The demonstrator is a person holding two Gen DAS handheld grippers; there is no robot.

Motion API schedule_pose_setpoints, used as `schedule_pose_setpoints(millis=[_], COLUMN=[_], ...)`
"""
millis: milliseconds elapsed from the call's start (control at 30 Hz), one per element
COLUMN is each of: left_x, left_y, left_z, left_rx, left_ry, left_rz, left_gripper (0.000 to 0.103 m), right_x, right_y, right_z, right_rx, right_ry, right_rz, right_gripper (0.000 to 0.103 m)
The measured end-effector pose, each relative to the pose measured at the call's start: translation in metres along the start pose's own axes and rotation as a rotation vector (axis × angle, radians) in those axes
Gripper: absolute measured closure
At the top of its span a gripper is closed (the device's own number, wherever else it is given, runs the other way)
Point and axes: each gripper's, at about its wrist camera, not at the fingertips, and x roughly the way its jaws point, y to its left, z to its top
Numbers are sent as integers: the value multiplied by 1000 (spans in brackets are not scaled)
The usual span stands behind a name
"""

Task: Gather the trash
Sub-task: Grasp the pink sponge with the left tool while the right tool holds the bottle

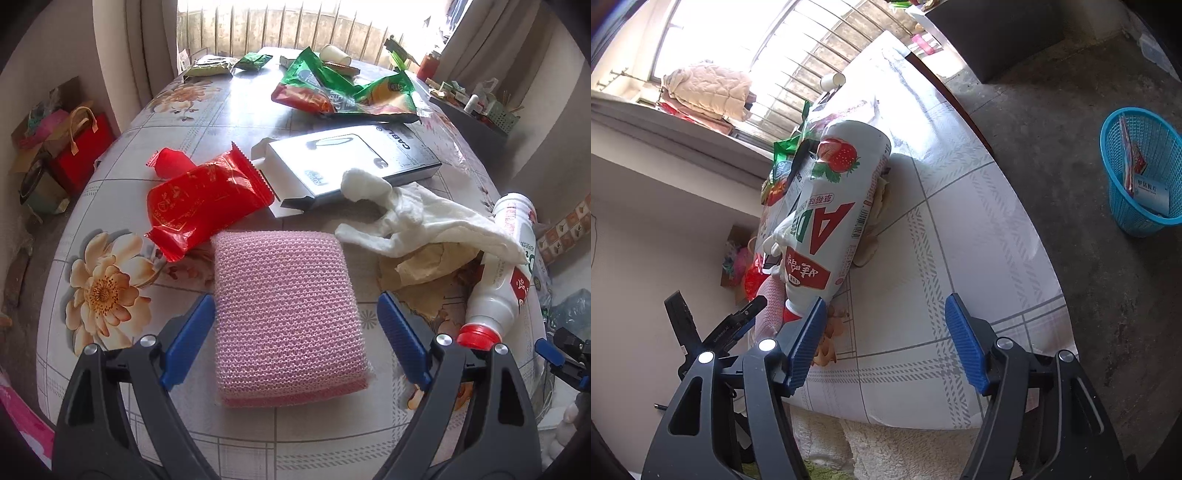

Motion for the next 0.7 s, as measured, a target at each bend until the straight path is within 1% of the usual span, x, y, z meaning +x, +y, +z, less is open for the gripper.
schedule_pose_setpoints(millis=[67, 133, 233, 300, 367, 533, 633, 700], left_x=[4, 7, 10, 12, 13, 7, 3, -1], left_y=[-1, 1, 7, 11, 15, 24, 30, 32], left_z=[-1, -2, -4, -6, -8, -14, -21, -27], left_rx=[10, 7, -7, -21, -35, -47, -55, -51], left_ry=[10, 18, 24, 29, 30, 12, 9, 10], left_rz=[12, 5, -8, -21, -38, -56, -68, -78], left_gripper=[18, 18, 18, 19, 24, 25, 26, 26], right_x=[1, 4, 13, 24, 37, 63, 73, 77], right_y=[10, 19, 34, 40, 44, 45, 42, 41], right_z=[2, 6, 11, 13, 15, 24, 29, 29], right_rx=[-20, -31, -32, -15, 12, 89, 115, 129], right_ry=[-6, -10, -2, 14, 29, 32, 25, 27], right_rz=[6, 13, 34, 45, 42, 32, 23, 45], right_gripper=[31, 29, 28, 28, 28, 28, 28, 35])
